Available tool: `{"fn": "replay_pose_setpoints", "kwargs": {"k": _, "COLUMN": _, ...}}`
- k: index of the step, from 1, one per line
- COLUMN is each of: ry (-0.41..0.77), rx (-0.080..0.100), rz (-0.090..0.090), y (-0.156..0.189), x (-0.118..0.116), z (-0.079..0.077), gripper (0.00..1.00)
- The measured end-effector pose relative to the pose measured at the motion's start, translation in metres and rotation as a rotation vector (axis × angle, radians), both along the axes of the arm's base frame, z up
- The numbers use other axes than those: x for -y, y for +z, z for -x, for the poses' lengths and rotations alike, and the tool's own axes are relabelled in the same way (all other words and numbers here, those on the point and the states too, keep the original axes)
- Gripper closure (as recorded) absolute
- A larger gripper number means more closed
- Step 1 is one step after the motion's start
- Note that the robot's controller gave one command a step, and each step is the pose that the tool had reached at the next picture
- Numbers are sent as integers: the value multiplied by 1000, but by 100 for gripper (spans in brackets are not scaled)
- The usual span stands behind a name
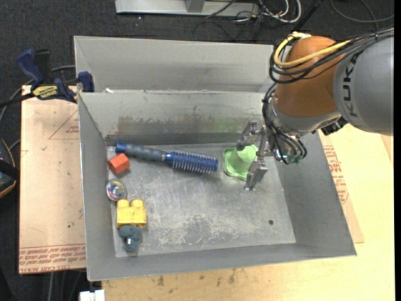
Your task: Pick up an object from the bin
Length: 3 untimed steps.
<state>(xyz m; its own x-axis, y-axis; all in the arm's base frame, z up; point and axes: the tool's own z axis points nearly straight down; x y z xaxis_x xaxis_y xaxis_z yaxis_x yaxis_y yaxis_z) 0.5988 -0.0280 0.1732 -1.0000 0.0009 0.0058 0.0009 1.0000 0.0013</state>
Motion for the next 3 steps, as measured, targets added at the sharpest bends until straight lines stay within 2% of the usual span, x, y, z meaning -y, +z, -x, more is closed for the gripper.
{"fn": "replay_pose_setpoints", "kwargs": {"k": 1, "ry": -52, "rx": 11, "rz": 0, "y": -101, "x": -54, "z": -40, "gripper": 0}}
{"fn": "replay_pose_setpoints", "kwargs": {"k": 2, "ry": -52, "rx": 18, "rz": -1, "y": -96, "x": -53, "z": -42, "gripper": 100}}
{"fn": "replay_pose_setpoints", "kwargs": {"k": 3, "ry": 239, "rx": 16, "rz": 3, "y": 98, "x": -14, "z": -30, "gripper": 100}}
